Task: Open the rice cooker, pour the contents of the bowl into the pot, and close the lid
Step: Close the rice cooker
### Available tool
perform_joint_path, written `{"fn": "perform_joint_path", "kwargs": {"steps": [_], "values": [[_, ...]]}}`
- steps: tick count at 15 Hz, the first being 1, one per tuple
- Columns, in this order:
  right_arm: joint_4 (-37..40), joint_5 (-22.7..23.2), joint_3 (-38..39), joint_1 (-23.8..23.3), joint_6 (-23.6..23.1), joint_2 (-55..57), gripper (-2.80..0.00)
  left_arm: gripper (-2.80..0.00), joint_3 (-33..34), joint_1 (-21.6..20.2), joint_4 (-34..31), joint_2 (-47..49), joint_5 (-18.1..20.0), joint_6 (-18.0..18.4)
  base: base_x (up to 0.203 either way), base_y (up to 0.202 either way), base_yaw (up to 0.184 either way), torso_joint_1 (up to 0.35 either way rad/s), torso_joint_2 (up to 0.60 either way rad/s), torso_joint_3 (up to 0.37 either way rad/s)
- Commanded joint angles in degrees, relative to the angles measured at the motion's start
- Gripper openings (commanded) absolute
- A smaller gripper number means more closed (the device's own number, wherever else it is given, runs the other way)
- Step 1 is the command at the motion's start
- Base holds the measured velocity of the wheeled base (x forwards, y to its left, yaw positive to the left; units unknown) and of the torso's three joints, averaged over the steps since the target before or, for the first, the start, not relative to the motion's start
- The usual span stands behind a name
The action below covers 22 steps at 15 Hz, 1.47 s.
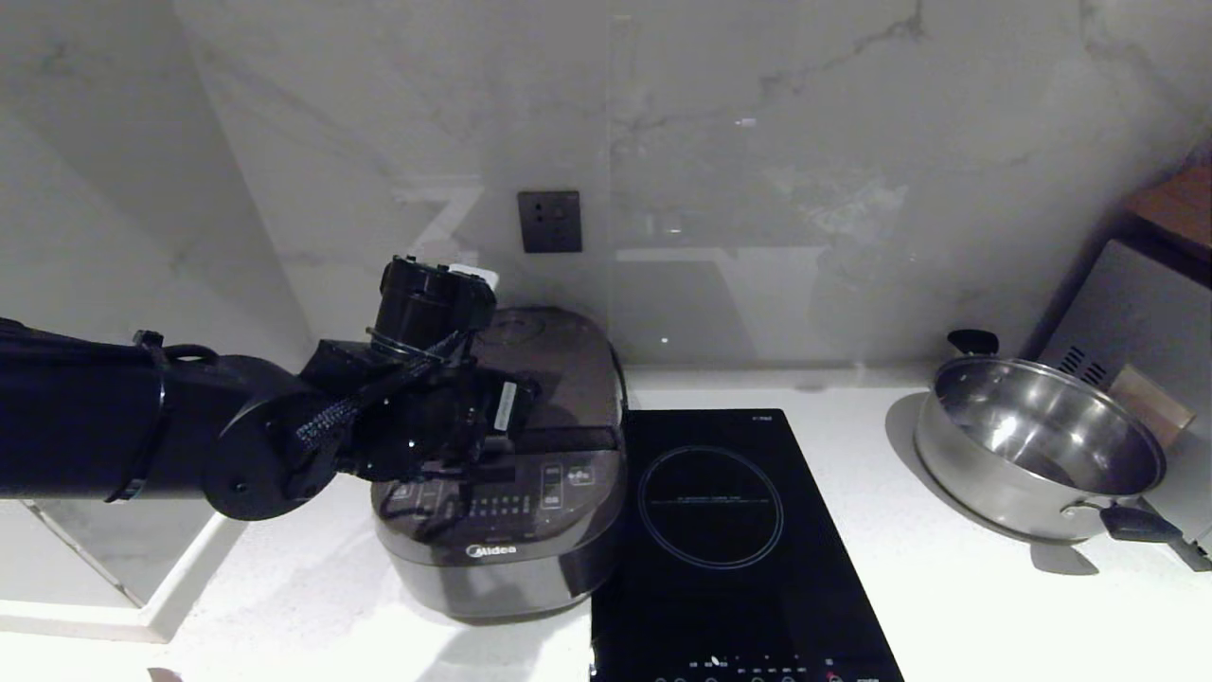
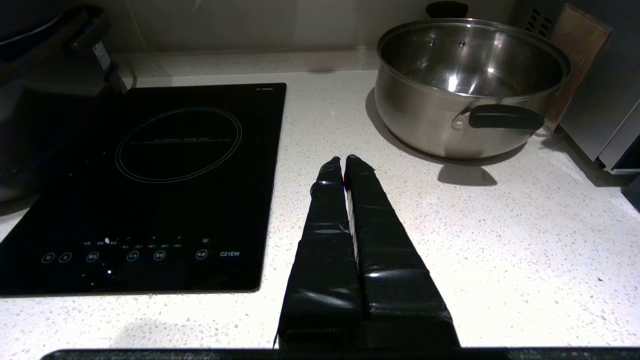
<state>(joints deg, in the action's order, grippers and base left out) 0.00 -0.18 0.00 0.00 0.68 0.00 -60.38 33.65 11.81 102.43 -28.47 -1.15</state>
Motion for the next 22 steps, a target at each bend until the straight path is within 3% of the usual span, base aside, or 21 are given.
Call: {"fn": "perform_joint_path", "kwargs": {"steps": [1,8,22], "values": [[0.0,0.01,0.0,0.0,0.02,0.0,-2.8,0.0,2.47,-0.01,-0.03,-0.58,1.1,0.01,0.0,0.0,0.0,0.0,0.0,0.0],[0.0,0.01,0.0,0.0,0.02,0.0,-2.8,0.0,4.46,0.02,-0.04,2.02,3.94,-1.26,0.0,0.0,0.0,0.0,0.0,0.0],[0.0,0.01,0.0,0.0,0.02,0.0,-2.8,0.0,6.25,1.12,-2.16,6.12,4.57,-1.39,0.0,0.0,0.0,0.0,0.0,0.0]]}}
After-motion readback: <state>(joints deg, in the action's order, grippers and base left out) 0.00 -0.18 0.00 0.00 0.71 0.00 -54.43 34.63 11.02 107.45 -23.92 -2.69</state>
